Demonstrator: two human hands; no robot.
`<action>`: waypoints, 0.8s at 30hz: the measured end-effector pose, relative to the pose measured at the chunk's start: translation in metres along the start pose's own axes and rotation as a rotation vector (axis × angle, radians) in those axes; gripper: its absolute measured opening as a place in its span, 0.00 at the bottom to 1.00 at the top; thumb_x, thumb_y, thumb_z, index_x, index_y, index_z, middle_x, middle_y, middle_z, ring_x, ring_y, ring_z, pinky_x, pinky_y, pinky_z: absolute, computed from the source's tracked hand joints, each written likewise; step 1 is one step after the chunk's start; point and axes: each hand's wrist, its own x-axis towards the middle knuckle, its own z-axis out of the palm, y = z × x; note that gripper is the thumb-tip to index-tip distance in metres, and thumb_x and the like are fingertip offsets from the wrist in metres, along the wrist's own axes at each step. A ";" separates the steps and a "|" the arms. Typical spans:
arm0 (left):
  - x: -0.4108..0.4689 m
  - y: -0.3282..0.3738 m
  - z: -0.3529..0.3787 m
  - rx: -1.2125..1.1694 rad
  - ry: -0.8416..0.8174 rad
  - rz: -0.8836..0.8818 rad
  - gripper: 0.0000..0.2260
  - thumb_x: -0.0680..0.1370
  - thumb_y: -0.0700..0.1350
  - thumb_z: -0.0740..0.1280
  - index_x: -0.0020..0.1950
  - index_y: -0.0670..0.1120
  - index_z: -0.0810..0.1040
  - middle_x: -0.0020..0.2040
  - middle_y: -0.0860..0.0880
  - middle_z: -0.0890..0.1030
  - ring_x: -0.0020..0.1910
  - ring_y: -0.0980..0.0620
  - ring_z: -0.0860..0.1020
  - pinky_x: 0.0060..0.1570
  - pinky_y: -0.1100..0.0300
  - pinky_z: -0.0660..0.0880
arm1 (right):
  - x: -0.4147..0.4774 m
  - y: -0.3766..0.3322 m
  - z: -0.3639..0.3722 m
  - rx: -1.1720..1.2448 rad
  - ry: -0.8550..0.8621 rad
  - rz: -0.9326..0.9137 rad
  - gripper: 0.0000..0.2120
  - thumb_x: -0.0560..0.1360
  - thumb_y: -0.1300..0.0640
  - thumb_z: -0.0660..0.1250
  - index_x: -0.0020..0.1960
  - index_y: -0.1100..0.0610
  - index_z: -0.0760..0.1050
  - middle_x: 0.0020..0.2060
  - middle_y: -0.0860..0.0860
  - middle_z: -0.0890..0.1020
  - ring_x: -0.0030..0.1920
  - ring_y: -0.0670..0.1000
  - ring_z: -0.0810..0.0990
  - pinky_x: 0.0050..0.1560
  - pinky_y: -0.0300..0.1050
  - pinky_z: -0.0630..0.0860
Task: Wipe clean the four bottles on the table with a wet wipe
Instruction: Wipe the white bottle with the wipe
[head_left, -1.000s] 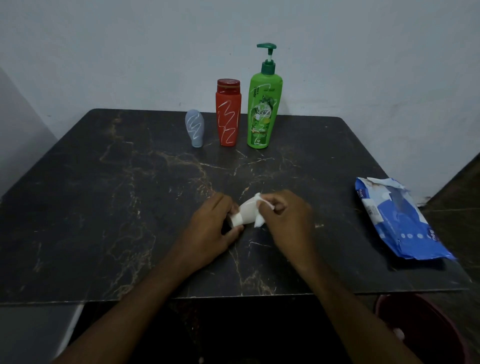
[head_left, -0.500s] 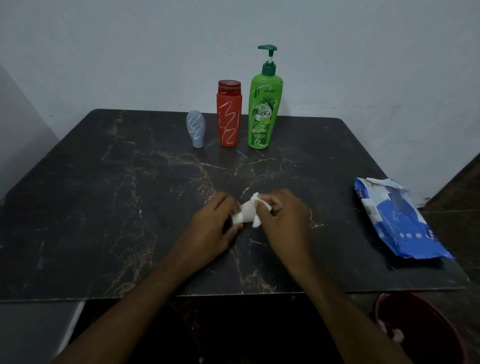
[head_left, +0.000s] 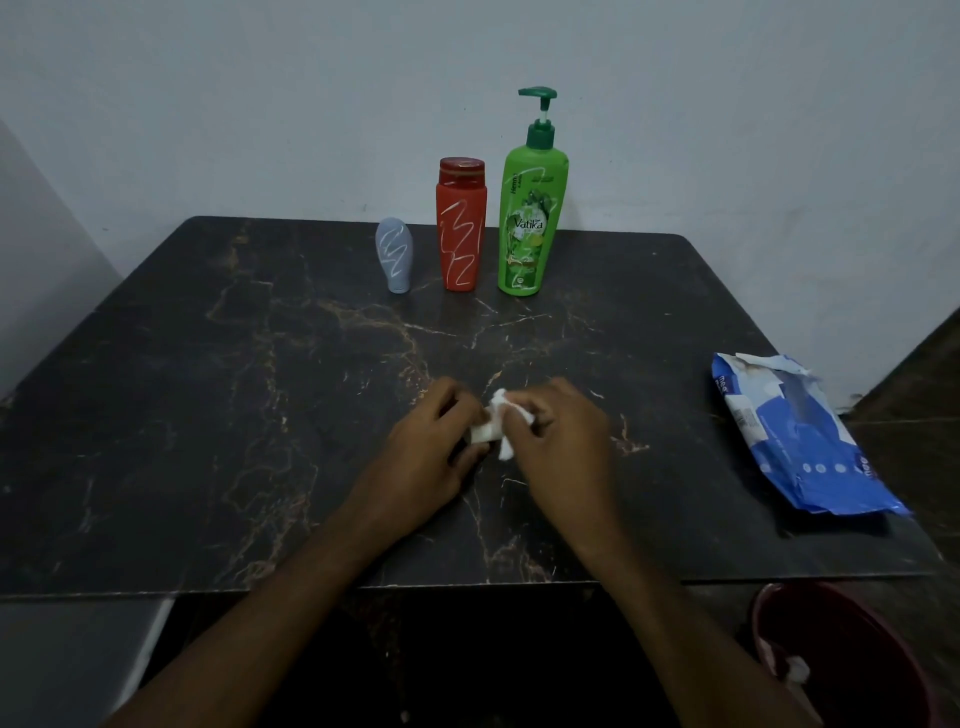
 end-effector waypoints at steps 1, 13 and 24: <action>0.000 0.001 0.000 0.001 0.005 0.006 0.08 0.77 0.39 0.73 0.55 0.43 0.77 0.54 0.51 0.73 0.45 0.54 0.75 0.43 0.58 0.76 | -0.002 -0.003 0.004 0.002 -0.012 -0.044 0.06 0.76 0.60 0.70 0.51 0.53 0.84 0.44 0.46 0.80 0.41 0.35 0.75 0.43 0.23 0.67; 0.000 0.004 -0.001 0.152 0.005 0.123 0.08 0.77 0.38 0.73 0.51 0.41 0.76 0.53 0.47 0.72 0.47 0.52 0.72 0.42 0.59 0.72 | 0.017 0.041 -0.031 0.228 -0.035 0.354 0.14 0.76 0.59 0.71 0.38 0.41 0.79 0.31 0.40 0.83 0.37 0.37 0.81 0.44 0.35 0.77; 0.001 0.005 0.000 0.139 0.017 0.115 0.09 0.77 0.37 0.72 0.56 0.41 0.78 0.54 0.46 0.75 0.48 0.50 0.75 0.43 0.56 0.76 | -0.006 -0.007 0.003 0.049 -0.016 -0.025 0.04 0.77 0.58 0.70 0.49 0.54 0.84 0.43 0.45 0.81 0.43 0.41 0.78 0.45 0.27 0.69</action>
